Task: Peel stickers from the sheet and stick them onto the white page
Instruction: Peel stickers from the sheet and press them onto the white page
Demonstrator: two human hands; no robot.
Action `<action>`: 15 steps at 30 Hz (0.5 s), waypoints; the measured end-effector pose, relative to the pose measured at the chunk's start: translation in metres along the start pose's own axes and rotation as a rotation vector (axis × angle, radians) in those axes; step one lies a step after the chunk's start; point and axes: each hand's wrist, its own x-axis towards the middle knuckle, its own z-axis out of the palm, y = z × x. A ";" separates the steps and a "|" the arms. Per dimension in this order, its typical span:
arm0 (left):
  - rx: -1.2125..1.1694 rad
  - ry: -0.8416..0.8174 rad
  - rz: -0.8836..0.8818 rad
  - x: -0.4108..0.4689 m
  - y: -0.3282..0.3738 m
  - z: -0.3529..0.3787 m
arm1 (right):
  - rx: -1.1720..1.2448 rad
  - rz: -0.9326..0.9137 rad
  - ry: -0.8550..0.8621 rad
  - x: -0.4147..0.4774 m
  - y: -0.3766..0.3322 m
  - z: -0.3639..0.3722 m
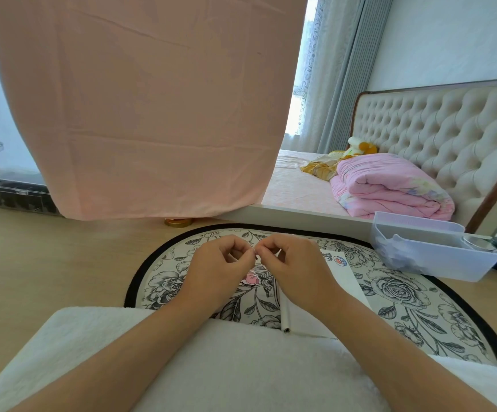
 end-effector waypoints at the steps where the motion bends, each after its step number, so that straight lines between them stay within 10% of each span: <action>1: 0.006 0.014 0.001 0.001 -0.001 0.000 | 0.000 0.000 0.000 0.000 0.000 0.001; 15: -0.214 -0.024 -0.120 -0.001 0.007 -0.002 | 0.160 0.124 0.006 0.002 -0.002 0.000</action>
